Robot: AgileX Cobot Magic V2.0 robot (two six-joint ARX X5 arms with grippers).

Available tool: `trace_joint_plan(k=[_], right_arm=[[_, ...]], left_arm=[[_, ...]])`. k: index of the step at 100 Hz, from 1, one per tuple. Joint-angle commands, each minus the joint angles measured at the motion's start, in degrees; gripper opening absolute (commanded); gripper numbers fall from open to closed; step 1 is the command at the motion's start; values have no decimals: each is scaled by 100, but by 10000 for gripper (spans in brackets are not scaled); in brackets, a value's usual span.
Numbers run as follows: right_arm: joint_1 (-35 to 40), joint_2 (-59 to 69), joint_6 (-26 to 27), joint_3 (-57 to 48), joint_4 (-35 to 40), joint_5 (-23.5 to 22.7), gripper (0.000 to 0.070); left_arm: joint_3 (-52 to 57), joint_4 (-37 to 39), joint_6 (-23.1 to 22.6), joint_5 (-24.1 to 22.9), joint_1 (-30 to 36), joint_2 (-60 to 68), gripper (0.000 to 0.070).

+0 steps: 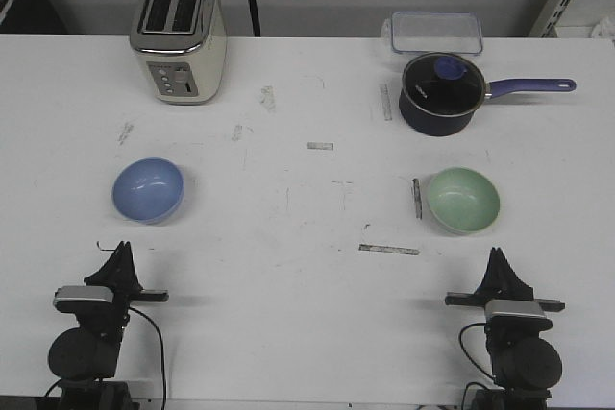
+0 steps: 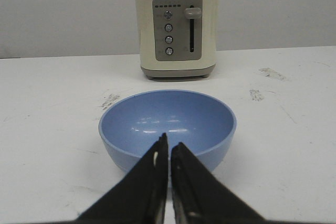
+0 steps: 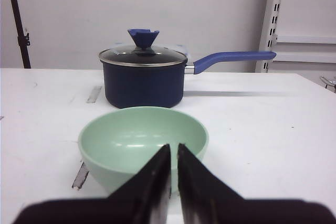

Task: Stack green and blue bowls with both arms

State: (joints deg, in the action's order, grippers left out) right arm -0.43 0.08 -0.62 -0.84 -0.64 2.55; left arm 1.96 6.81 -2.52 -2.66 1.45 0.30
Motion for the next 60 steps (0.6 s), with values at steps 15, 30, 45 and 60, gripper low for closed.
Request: trace_joint_plan(k=[15,30,45,60], right_arm=[[-2,0,63,11,-61,-17,16],[-2,0,83,11,-66,-13,15],[9,2,79,-79,-57,-120,15],[9,50,17,-356,-37,-146,14]], left_arm=[[-129,72,-90,24,-4,-11,3],[-129,72,-90,24,-4,-11,3],[-129,72,-87,24,-4,-11,3],[-129,72,-90,24,-4,-11,3]])
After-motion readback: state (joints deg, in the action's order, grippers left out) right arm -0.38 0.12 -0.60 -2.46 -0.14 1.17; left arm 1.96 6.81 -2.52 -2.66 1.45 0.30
